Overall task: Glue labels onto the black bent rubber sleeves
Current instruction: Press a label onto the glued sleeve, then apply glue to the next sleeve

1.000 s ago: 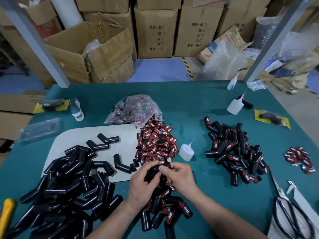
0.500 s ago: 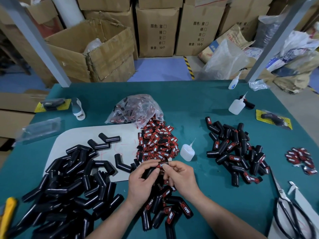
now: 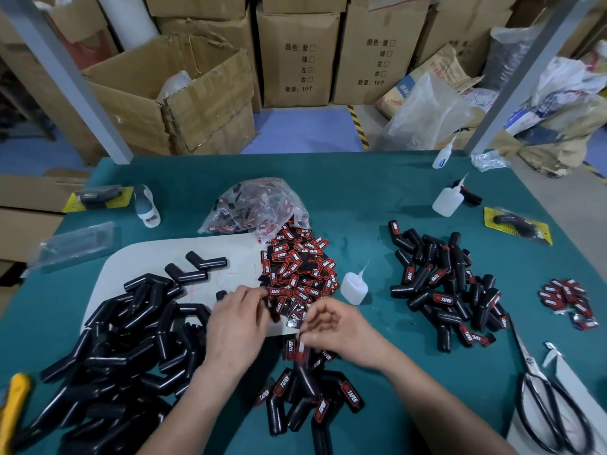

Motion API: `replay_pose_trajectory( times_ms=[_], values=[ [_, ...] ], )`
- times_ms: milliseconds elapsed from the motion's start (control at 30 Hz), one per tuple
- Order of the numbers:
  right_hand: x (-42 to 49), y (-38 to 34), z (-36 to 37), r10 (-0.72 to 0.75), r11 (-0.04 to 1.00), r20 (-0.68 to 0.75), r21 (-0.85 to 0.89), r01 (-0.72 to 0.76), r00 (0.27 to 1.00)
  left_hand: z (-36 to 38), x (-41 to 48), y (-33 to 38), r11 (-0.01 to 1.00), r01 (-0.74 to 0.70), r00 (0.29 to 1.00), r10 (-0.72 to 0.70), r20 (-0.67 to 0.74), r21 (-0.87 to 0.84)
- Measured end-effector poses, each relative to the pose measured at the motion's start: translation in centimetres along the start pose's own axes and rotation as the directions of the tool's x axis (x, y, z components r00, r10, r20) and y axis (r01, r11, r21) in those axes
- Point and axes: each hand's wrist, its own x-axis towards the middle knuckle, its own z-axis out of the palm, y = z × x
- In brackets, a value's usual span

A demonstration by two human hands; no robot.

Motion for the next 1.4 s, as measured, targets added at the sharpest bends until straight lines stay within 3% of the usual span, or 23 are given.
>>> replay_pose_trajectory(
  times_ms=[67, 133, 200, 267, 333, 400, 467, 500, 533, 567, 633, 667, 733, 867, 967, 1133, 1200, 1333, 1367, 1400],
  values=[
    [-0.5, -0.5, -0.1, 0.025, 0.98, 0.152, -0.197, 0.005, 0.988, -0.6, 0.3, -0.9, 0.975, -0.009, 0.988, -0.025, 0.151, 0.222],
    [-0.6, -0.6, -0.1, -0.087, 0.908, 0.212, -0.384, 0.165, 0.973, -0.8, -0.2, -1.2, 0.948, -0.013, 0.955, -0.082, 0.284, 0.317],
    [-0.4, -0.8, 0.1, -0.192, 0.864, 0.203, -0.429, 0.263, 0.96, -0.5, -0.6, -1.0, 0.936, -0.058, 0.899, -0.102, 0.426, 0.346],
    [-0.2, -0.5, 0.4, -0.266, 0.871, 0.102, -0.401, 0.284, 0.959, -0.4, -0.5, -0.9, 0.937, -0.123, 0.863, -0.061, 0.501, 0.326],
    [0.0, 0.0, 0.6, -0.302, 0.883, -0.027, -0.385, 0.268, 0.953, -0.8, -0.3, -0.9, 0.94, -0.15, 0.872, -0.02, 0.489, 0.306],
    [0.2, 0.6, 0.9, -0.334, 0.887, -0.118, -0.375, 0.269, 0.935, -0.8, -0.5, -0.8, 0.969, -0.17, 0.924, 0.093, 0.371, 0.178],
    [0.3, 0.8, 1.1, -0.374, 0.878, -0.121, -0.364, 0.309, 0.92, -1.0, -1.0, 0.2, 0.962, -0.127, 0.966, 0.175, 0.188, -0.241],
    [0.2, 0.8, 1.1, -0.368, 0.887, -0.097, -0.336, 0.318, 0.925, -1.1, -1.0, 1.2, 0.853, -0.001, 0.979, 0.107, 0.174, -0.521],
    [0.2, 0.7, 1.1, -0.356, 0.903, -0.087, -0.29, 0.319, 0.93, -1.0, -1.0, 2.2, 0.635, 0.148, 0.978, 0.021, 0.208, -0.758],
    [0.2, 0.6, 1.1, -0.364, 0.908, -0.102, -0.258, 0.329, 0.926, -0.9, -1.0, 3.0, 0.38, 0.253, 0.967, -0.072, 0.244, -0.89],
    [0.2, 0.4, 0.8, -0.415, 0.887, -0.185, -0.299, 0.351, 0.891, -0.5, -0.9, 4.1, -0.028, 0.324, 0.925, -0.199, 0.323, -0.946],
    [0.2, 0.4, 0.6, -0.439, 0.871, -0.204, -0.335, 0.359, 0.875, -0.2, -1.0, 4.5, -0.164, 0.331, 0.906, -0.22, 0.362, -0.929],
    [0.3, 0.5, 0.6, -0.47, 0.854, -0.219, -0.358, 0.378, 0.855, 0.3, -1.1, 5.1, -0.262, 0.31, 0.891, -0.256, 0.375, -0.914],
    [0.2, 1.8, 1.6, -0.573, 0.792, -0.275, -0.426, 0.436, 0.772, 1.7, -1.7, 5.8, -0.187, 0.262, 0.9, -0.307, 0.31, -0.947],
    [0.2, 2.4, 2.0, -0.631, 0.747, -0.298, -0.483, 0.457, 0.717, 2.4, -1.9, 5.8, -0.209, 0.292, 0.881, -0.322, 0.348, -0.933],
    [0.3, 2.2, 1.9, -0.665, 0.648, -0.164, -0.612, 0.454, 0.728, 2.9, -1.6, 5.3, -0.197, 0.282, 0.846, -0.41, 0.34, -0.939],
    [0.1, 1.7, 1.6, -0.752, 0.538, -0.164, -0.712, 0.451, 0.638, 3.2, -1.5, 4.7, -0.176, 0.262, 0.847, -0.429, 0.313, -0.949],
    [-0.1, 0.3, -0.8, -0.884, 0.445, -0.315, -0.796, 0.41, 0.346, 3.9, -2.4, 3.4, 0.001, 0.325, 0.868, -0.397, 0.298, -0.946],
    [-0.1, 0.4, -1.5, -0.89, 0.442, -0.349, -0.821, 0.361, 0.294, 4.1, -2.7, 3.3, 0.06, 0.333, 0.878, -0.384, 0.286, -0.941],
    [0.0, 0.8, -2.2, -0.868, 0.484, -0.405, -0.819, 0.309, 0.286, 4.3, -2.8, 3.2, 0.119, 0.333, 0.888, -0.374, 0.269, -0.935]
  ],
)
